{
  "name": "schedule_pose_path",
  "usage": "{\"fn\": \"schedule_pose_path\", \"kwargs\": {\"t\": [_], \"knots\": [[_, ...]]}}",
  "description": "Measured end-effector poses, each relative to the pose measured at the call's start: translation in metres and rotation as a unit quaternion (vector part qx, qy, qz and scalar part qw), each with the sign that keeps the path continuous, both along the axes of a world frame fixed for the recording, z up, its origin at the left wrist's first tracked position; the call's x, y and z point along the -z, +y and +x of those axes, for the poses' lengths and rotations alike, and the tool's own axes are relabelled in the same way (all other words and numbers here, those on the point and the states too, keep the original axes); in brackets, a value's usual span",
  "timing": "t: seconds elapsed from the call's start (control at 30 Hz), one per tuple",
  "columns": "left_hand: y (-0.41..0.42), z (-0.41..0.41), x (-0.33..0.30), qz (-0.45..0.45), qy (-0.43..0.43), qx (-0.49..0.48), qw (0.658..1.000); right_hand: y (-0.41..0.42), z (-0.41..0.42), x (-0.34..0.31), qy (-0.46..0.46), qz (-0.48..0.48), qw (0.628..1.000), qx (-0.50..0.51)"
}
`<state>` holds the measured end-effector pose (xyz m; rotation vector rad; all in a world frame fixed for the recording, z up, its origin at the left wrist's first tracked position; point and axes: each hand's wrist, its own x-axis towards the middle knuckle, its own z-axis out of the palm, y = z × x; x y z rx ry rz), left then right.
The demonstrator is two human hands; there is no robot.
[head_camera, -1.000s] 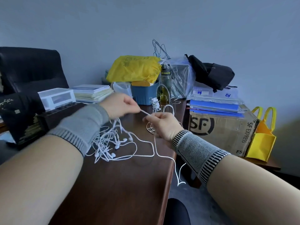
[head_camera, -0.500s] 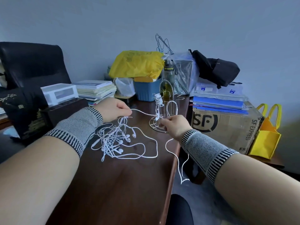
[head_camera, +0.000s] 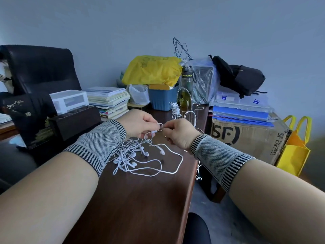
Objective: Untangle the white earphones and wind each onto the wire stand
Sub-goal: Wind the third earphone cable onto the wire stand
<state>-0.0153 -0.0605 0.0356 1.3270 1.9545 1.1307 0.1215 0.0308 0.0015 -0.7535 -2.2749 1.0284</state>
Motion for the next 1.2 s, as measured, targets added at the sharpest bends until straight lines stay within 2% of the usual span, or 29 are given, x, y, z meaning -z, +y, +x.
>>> {"fn": "schedule_pose_path", "kwargs": {"t": [0.13, 0.3, 0.5, 0.63, 0.73, 0.83, 0.9, 1.0, 1.07, 1.1, 1.2], "knots": [[-0.006, -0.007, 0.004, -0.015, -0.048, 0.003, 0.999, 0.013, 0.008, -0.004, 0.058, -0.005, 0.995, 0.084], [-0.012, -0.018, 0.006, -0.028, -0.105, 0.033, 0.994, 0.032, 0.013, -0.002, 0.118, -0.014, 0.97, 0.211], [-0.011, -0.022, 0.0, -0.009, -0.08, 0.011, 0.997, 0.036, 0.018, -0.001, 0.133, -0.01, 0.951, 0.278], [-0.012, -0.029, -0.004, -0.006, -0.099, -0.003, 0.995, 0.036, 0.021, 0.0, 0.156, -0.01, 0.939, 0.306], [-0.014, -0.041, -0.001, -0.012, -0.069, -0.054, 0.996, 0.042, 0.026, 0.0, 0.157, -0.016, 0.933, 0.324], [-0.01, -0.052, 0.002, 0.069, -0.097, -0.151, 0.981, 0.044, 0.027, 0.002, 0.144, -0.026, 0.938, 0.315], [-0.005, -0.055, 0.002, 0.149, -0.139, -0.213, 0.956, 0.041, 0.024, 0.004, 0.128, -0.024, 0.944, 0.302], [-0.003, -0.05, -0.001, 0.203, -0.231, -0.237, 0.922, 0.039, 0.019, 0.005, 0.122, -0.035, 0.95, 0.287], [-0.006, -0.043, 0.0, 0.179, -0.269, -0.21, 0.923, 0.04, 0.02, 0.005, 0.15, -0.074, 0.945, 0.281], [-0.007, -0.041, 0.002, 0.152, -0.26, -0.197, 0.933, 0.04, 0.021, 0.005, 0.174, -0.098, 0.939, 0.281], [-0.011, -0.035, 0.012, 0.025, -0.152, -0.133, 0.979, 0.038, 0.025, -0.002, 0.273, -0.176, 0.901, 0.288]]}}
